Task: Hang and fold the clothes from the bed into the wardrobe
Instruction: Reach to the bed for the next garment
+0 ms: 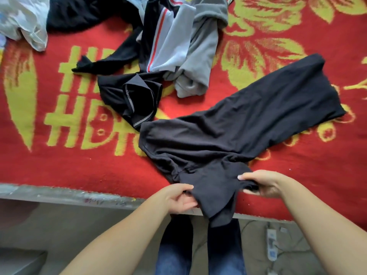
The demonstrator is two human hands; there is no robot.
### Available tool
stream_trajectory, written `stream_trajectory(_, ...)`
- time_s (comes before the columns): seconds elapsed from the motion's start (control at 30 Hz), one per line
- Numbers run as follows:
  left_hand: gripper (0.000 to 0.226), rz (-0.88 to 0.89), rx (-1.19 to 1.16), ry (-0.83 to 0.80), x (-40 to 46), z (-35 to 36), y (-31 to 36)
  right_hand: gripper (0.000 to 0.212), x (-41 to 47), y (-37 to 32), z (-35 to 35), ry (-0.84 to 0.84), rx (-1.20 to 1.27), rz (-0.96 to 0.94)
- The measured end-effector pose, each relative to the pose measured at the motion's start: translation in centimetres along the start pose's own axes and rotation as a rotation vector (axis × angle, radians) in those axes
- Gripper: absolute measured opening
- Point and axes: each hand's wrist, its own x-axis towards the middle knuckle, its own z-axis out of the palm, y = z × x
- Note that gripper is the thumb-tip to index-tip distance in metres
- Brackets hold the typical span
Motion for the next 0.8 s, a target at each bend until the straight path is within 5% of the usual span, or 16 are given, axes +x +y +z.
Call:
stream_trajectory(0.13,0.033,0.251,-0.538,-0.021,0.3,1.9,4.4,0.020,0.8,-4.4,2.6,-0.116,0.810,-0.279)
stream_trajectory(0.2,0.046,0.344,-0.634,-0.003,0.3,1.9,6.6,0.022,1.5,-5.4,4.3,-0.128,0.824,-0.416)
stream_trajectory(0.27,0.035,0.519,-0.402,0.171,-0.1,1.3,7.9,0.021,2.4,-5.1,6.5,0.027,0.479,-0.542)
stream_trajectory(0.37,0.018,0.913,0.275,0.839,0.2,-1.4,9.7,0.040,3.9,-2.5,9.6,0.277,-0.429,-0.809)
stream_trajectory(0.47,0.054,0.908,0.442,1.075,0.6,-4.6,11.9,0.077,6.2,0.3,12.1,0.351,-1.219,-0.905)
stream_trajectory(0.6,0.064,0.774,0.398,0.772,1.9,-6.6,13.1,0.087,8.6,1.6,15.2,0.530,-1.573,-0.817)
stream_trajectory(0.7,0.032,0.782,0.255,0.447,1.1,-6.9,13.3,0.075,8.8,1.4,16.1,0.577,-1.508,-0.820)
stream_trajectory(0.8,0.018,0.861,0.044,0.312,-1.3,-6.0,12.9,0.073,8.0,1.7,15.0,0.385,-1.252,-0.925)
